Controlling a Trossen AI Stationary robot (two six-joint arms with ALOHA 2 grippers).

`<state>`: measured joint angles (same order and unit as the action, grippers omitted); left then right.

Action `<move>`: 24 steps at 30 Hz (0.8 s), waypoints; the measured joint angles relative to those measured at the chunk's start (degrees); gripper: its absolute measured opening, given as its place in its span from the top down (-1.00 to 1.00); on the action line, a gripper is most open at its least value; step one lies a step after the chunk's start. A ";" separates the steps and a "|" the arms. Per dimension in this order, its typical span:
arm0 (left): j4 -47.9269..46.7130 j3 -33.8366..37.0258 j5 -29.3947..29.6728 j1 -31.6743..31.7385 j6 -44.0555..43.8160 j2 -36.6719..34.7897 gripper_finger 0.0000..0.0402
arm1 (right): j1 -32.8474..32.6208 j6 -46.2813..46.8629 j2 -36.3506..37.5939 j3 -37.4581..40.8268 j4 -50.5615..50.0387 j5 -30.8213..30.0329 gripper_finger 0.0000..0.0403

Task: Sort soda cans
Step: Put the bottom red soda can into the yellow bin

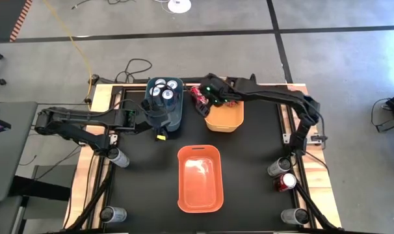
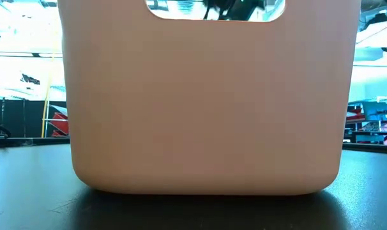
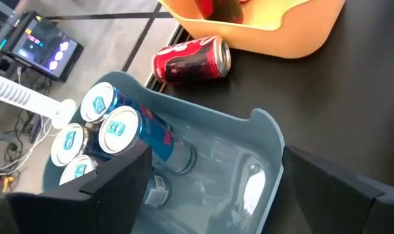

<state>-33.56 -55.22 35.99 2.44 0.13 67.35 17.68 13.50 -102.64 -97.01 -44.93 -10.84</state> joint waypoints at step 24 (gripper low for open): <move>39.12 19.64 1.80 -7.55 -3.93 0.29 -0.68 | -13.78 13.16 33.34 33.30 -2.08 -13.80 -0.91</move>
<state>5.56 -35.58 37.79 -5.12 -3.80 67.64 3.90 26.65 -69.30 -63.71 -47.02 -24.64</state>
